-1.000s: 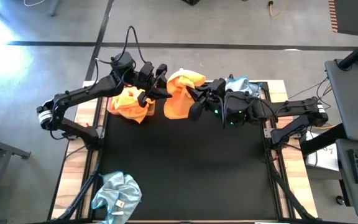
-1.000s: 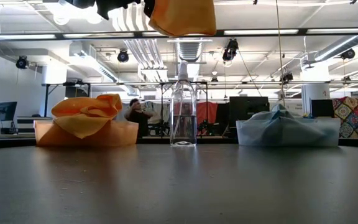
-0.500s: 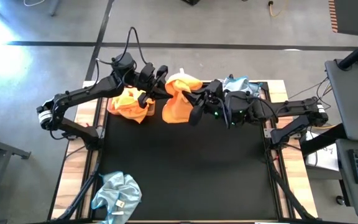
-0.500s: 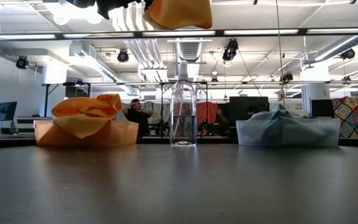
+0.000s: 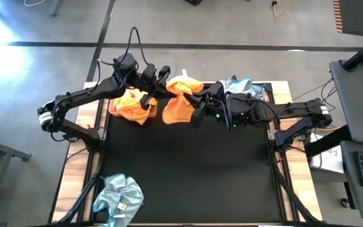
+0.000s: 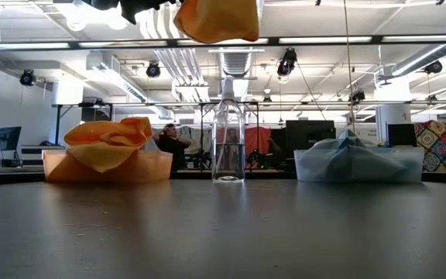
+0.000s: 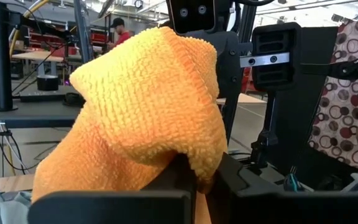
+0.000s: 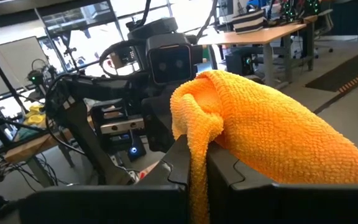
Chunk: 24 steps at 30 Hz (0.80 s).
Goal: Sort microfiber towel by color & place in baskets
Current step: Put the yellow towel into the orange bin
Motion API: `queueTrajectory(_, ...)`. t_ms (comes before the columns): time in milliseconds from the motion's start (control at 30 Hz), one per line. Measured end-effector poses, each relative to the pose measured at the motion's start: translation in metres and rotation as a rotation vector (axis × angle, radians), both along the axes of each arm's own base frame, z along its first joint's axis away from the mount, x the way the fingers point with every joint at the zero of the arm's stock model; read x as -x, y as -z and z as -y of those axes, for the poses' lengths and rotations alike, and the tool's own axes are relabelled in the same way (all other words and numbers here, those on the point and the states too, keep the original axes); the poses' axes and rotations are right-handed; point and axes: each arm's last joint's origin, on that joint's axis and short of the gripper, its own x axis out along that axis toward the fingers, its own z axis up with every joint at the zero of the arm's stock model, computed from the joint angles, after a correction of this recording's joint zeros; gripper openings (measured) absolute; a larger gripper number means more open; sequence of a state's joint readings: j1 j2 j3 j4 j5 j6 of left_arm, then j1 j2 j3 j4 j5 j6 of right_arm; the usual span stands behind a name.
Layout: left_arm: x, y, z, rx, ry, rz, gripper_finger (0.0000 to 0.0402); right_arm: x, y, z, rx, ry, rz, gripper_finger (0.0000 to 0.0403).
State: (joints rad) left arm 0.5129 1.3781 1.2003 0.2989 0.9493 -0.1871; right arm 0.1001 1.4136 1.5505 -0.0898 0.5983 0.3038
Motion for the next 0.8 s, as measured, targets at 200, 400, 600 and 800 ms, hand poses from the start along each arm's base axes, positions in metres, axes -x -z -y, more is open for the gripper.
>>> queueTrajectory(200,-0.0001,0.0001,0.0000,0.001,0.000,0.000,0.0000,0.0000,0.0002,0.0001,0.021,0.000,-0.013,0.0013)
queueTrajectory(400,-0.0004,0.0001,0.0006,0.004,0.002,-0.002,0.0000,0.0000,0.0002,0.0001,0.093,0.000,-0.053,0.0050)
queueTrajectory(600,-0.0006,0.0001,0.0010,0.004,0.005,-0.002,0.0000,0.0000,0.0002,0.0001,0.093,0.000,-0.053,0.0124)
queueTrajectory(800,-0.0006,0.0001,0.0011,0.005,0.006,-0.002,0.0000,0.0000,0.0002,0.0001,0.093,0.000,-0.053,0.0184)
